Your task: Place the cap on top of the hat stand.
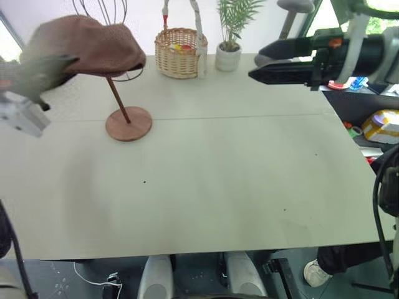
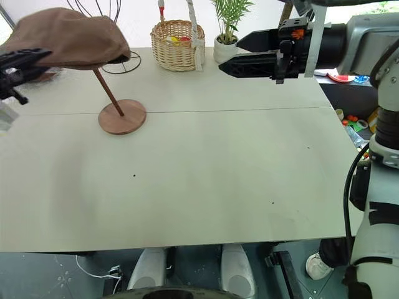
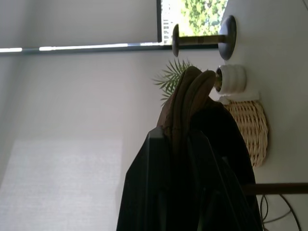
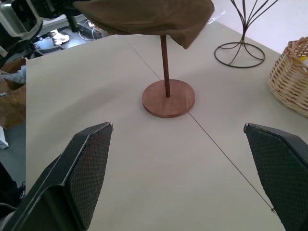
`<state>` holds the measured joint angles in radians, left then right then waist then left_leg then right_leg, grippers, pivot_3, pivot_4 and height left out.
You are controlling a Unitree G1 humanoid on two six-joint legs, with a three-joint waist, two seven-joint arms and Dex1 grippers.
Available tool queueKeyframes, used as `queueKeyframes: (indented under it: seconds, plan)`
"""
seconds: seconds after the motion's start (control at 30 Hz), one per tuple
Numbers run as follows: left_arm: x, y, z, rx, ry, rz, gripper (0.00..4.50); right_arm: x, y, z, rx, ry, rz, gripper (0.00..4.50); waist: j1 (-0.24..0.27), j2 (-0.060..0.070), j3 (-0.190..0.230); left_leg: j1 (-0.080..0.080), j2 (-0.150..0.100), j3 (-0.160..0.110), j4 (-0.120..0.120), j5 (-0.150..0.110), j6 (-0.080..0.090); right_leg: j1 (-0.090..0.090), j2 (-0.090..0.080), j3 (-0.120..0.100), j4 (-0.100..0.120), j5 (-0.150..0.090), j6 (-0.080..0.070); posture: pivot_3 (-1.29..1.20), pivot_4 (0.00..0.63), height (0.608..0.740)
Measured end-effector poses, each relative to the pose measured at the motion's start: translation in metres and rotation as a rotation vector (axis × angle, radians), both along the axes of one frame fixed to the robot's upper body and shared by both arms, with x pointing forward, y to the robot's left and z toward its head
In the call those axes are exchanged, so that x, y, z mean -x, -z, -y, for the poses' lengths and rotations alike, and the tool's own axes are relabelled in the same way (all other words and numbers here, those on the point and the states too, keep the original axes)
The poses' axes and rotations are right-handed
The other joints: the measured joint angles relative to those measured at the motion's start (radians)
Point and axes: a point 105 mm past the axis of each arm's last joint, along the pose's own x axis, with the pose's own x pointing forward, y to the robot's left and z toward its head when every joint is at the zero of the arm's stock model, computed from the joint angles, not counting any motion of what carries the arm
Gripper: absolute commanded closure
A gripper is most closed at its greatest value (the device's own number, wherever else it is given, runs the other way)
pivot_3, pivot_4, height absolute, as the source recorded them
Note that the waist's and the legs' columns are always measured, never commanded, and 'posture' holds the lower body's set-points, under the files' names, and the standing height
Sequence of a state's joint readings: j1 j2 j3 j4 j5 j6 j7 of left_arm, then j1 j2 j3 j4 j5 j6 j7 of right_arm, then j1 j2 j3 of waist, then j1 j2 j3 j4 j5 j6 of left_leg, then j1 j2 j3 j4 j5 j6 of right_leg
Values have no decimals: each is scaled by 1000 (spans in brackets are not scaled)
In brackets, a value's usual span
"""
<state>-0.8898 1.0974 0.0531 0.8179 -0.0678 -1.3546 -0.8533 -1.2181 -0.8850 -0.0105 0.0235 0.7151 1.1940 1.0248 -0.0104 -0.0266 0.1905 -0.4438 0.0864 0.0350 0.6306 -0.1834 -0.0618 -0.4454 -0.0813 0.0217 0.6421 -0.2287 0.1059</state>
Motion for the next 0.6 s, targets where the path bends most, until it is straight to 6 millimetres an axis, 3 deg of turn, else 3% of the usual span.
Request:
queueKeyframes:
  seconds: [0.17,0.27,0.47,0.6]
  plan:
    - [-2,9,-2,-14,8,-17,4445,1,5,3,8,21,-19,0,-6,0,0,0,0,0,-1,0,0,-3,0,0,4,0,1,0,150,728]
    - [0,13,-6,-9,-1,-20,3326,0,7,3,8,32,-29,0,-5,0,0,0,0,0,-1,0,0,-3,0,0,5,0,0,0,150,728]
    - [5,25,-21,26,-49,-52,191,1,6,5,13,37,-22,0,-4,0,0,0,1,0,-1,0,0,-4,0,0,5,-2,-2,0,150,728]
    - [14,21,-34,55,-106,-25,89,1,4,4,6,23,-13,0,-4,0,0,0,1,0,-1,0,0,-4,0,0,4,-2,-3,0,150,728]
